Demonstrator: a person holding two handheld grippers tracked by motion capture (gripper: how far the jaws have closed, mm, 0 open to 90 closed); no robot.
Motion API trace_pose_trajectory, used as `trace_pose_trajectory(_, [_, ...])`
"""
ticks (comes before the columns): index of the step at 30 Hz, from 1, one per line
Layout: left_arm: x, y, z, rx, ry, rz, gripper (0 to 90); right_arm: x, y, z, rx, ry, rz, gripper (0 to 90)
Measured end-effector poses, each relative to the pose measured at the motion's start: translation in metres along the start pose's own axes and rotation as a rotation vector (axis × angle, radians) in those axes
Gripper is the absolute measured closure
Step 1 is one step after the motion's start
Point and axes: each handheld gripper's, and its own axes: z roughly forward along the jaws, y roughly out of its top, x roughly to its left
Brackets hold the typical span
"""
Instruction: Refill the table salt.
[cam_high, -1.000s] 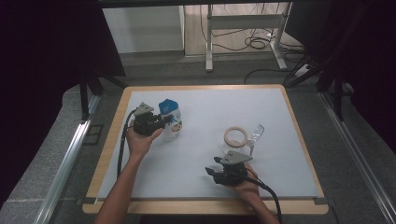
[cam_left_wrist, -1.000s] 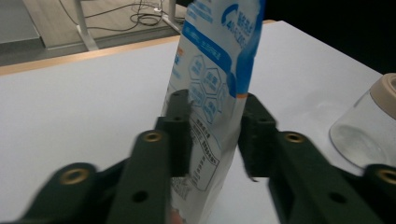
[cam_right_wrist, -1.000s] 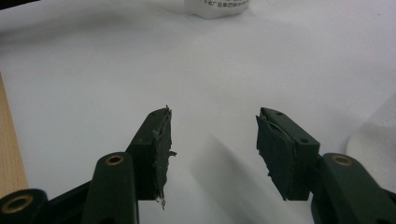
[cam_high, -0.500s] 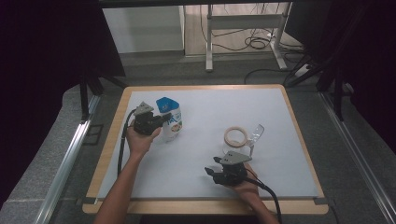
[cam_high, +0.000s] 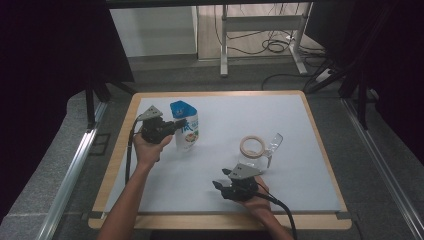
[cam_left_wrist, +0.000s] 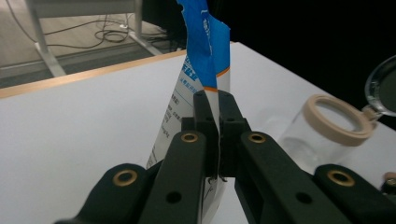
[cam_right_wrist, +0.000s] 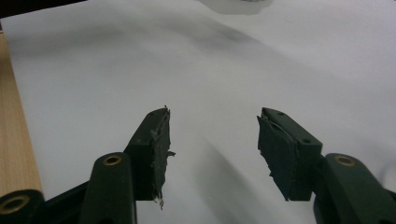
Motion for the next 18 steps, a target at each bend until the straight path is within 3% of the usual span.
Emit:
trace_pose_trajectory(5, [-0.01,0.002,-0.004,0.001,-0.025,0.003,90.0,0.006,0.009,0.006,-0.01,0.0,-0.023,42.5])
trace_pose_trajectory(12, [-0.019,0.003,-0.003,0.003,-0.07,0.001,90.0,0.0,0.011,0.012,-0.017,-0.037,0.016,41.8])
trace_pose_trajectory(18, [-0.033,0.009,-0.003,0.001,-0.108,0.014,90.0,0.001,0.013,0.015,-0.024,-0.054,0.021,41.6])
